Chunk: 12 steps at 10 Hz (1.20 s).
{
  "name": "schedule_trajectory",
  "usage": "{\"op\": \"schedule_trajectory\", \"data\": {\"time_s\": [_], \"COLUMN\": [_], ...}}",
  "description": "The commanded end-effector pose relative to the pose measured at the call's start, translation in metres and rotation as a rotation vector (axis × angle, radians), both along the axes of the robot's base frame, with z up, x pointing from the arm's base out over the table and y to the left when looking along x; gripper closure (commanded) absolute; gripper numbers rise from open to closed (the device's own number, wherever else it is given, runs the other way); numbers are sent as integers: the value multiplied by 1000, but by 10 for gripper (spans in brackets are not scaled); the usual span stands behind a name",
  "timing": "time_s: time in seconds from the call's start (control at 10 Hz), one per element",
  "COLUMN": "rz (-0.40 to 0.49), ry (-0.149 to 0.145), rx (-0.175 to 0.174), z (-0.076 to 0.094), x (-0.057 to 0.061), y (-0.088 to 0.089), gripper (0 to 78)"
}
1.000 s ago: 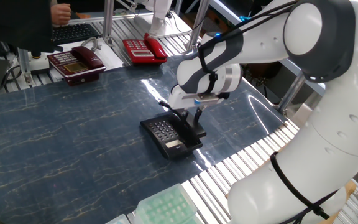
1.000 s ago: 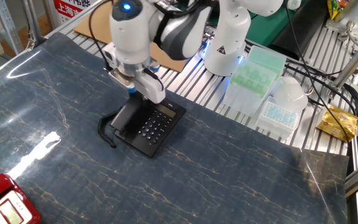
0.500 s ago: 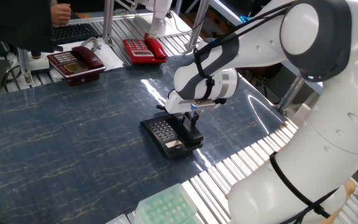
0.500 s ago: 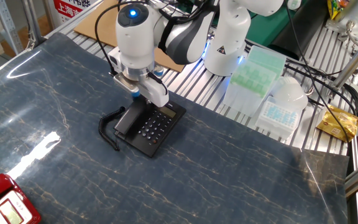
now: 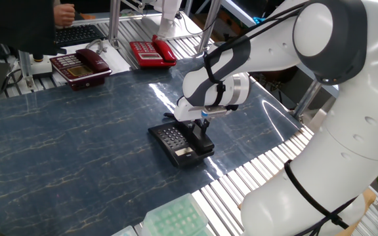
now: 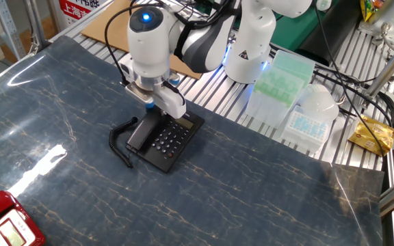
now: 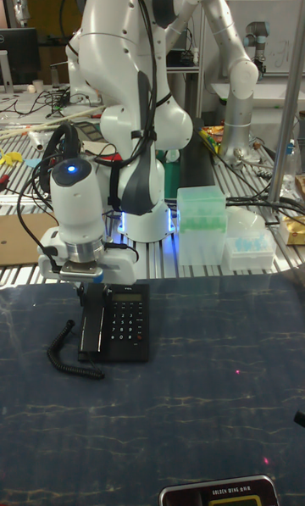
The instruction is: Place the handset of the telephone on the corresponding phone cradle
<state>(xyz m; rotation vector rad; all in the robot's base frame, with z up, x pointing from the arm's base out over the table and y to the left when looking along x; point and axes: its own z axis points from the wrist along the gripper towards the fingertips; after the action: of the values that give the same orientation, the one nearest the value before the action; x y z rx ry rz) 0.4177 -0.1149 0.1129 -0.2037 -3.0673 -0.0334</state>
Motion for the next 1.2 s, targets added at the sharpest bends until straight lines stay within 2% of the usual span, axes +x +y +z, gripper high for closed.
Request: {"op": "schedule_trajectory", "data": {"time_s": [0.1,1.2], "rz": [-7,-26], "ry": [-4,-7], "rx": [-7,-11], "z": [1,0], "x": [1,1], "y": [-1,-1], "gripper": [763,763]}}
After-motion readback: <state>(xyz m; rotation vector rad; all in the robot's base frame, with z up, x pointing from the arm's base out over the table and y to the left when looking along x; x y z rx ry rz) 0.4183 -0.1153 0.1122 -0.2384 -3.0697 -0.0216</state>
